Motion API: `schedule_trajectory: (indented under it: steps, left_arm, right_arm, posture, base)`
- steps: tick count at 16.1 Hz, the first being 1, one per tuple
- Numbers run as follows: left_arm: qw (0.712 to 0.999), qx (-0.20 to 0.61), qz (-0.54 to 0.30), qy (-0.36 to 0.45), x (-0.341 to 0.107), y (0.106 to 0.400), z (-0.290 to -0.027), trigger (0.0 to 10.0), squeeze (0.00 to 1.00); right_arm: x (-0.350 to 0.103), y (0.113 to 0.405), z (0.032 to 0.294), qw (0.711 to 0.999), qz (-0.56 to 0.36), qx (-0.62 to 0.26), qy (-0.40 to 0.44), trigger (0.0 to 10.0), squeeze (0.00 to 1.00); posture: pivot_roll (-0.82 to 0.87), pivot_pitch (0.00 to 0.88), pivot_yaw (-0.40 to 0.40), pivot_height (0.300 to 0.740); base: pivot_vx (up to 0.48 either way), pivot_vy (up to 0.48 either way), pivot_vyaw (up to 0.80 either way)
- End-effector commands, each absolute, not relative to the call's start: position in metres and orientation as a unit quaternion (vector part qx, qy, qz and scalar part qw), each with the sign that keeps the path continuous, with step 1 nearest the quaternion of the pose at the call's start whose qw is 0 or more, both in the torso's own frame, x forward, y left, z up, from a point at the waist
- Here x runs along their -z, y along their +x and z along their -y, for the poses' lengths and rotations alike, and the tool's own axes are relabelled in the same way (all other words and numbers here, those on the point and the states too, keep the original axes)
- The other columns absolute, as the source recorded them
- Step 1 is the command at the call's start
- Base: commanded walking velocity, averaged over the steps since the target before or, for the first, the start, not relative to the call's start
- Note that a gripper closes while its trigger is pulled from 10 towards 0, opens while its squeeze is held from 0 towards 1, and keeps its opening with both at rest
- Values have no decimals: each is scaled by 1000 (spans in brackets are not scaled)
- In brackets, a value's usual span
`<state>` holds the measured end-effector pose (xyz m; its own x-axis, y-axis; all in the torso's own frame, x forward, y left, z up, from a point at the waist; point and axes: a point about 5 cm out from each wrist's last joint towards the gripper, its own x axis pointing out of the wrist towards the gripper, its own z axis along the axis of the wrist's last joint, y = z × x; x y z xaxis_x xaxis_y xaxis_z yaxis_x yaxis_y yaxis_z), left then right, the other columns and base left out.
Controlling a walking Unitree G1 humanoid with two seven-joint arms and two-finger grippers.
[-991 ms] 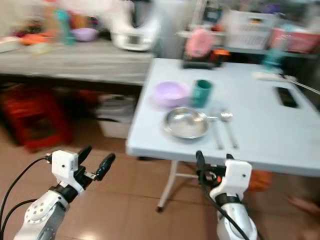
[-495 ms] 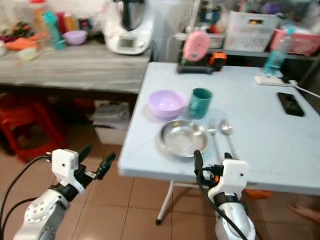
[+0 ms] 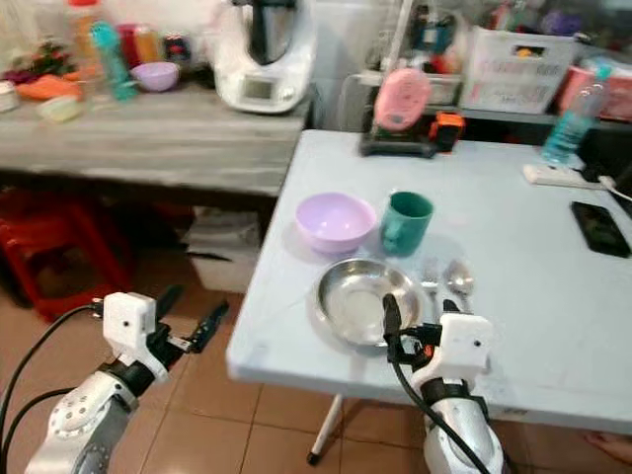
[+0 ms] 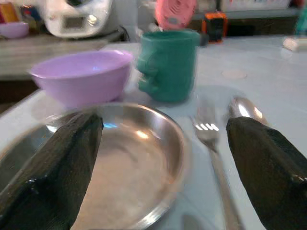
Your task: Setting the table
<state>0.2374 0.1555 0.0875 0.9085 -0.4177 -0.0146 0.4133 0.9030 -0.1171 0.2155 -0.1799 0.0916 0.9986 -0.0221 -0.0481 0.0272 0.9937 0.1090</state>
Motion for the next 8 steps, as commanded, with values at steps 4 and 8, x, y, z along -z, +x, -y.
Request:
schedule_trajectory:
  steps: [4, 8]
  left_arm:
    - [975, 221, -9, -10, -82, 226, -159, 10000, 0]
    - [969, 247, -2, 30, -81, 223, -166, 10000, 0]
  right_arm:
    - [-90, 212, 188, 997, -38, 18, 59, 10000, 0]
    - [-91, 214, 196, 997, -46, 15, 60, 10000, 0]
  posture:
    - [-8, 0, -14, 740]
    - [-8, 0, -20, 740]
  base:
    - [0, 0, 0]
    - [0, 0, 0]
